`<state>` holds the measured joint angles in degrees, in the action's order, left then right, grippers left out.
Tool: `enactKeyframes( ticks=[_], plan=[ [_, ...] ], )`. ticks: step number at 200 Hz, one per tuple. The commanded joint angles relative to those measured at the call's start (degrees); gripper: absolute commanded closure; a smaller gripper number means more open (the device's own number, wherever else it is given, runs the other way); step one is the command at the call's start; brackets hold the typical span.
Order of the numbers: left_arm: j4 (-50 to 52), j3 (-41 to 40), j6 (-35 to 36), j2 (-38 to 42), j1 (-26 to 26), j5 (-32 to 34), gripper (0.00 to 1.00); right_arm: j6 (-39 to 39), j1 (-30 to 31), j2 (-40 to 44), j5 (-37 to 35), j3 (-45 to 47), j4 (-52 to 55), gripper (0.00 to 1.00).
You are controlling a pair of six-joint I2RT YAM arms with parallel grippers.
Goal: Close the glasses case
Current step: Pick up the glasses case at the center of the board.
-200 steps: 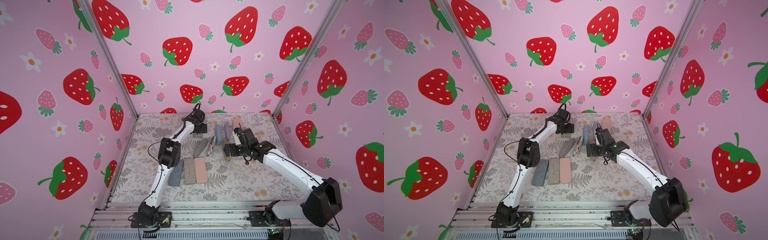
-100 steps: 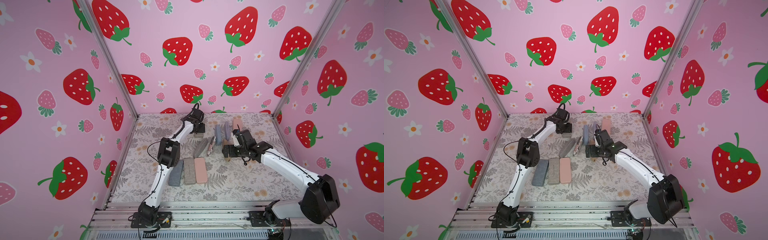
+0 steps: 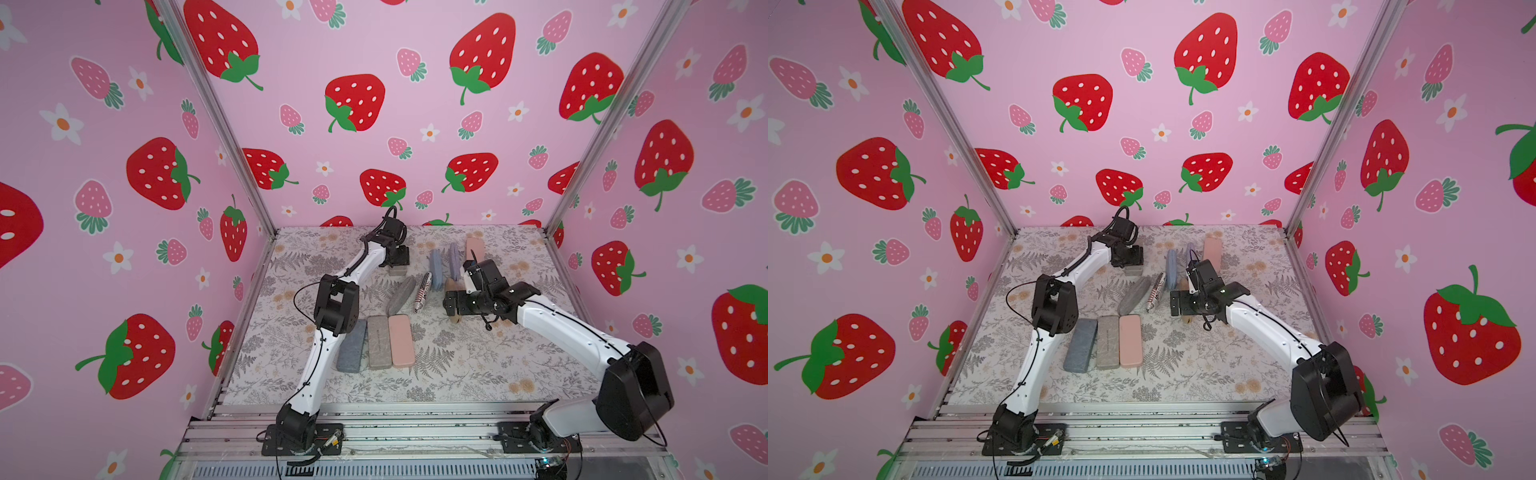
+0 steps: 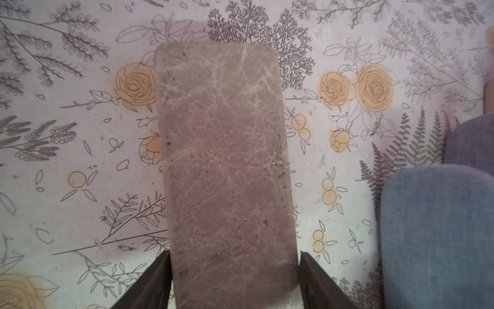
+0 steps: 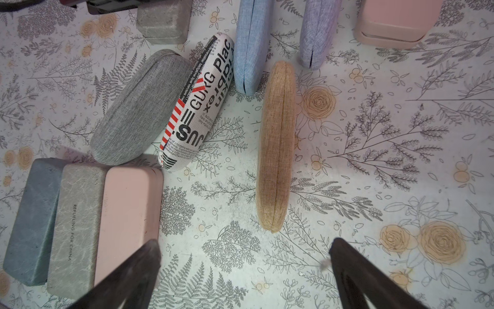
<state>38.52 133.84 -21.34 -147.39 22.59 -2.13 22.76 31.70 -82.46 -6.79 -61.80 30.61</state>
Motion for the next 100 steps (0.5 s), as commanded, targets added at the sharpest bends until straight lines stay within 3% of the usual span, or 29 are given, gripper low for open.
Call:
enactKeyframes(
  ticks=[1, 100],
  plan=[
    [-0.3, -3.9, -0.1, 2.3, -0.6, 0.5, 0.3, -0.7, -0.7, -1.8, -1.1, -2.8, -0.8, 0.01],
    [4.1, 2.4, 1.1, -2.6, -0.7, 1.3, 0.16, -1.9, -8.9, -12.3, -3.1, -14.7, -1.5, 0.01]
  ],
)
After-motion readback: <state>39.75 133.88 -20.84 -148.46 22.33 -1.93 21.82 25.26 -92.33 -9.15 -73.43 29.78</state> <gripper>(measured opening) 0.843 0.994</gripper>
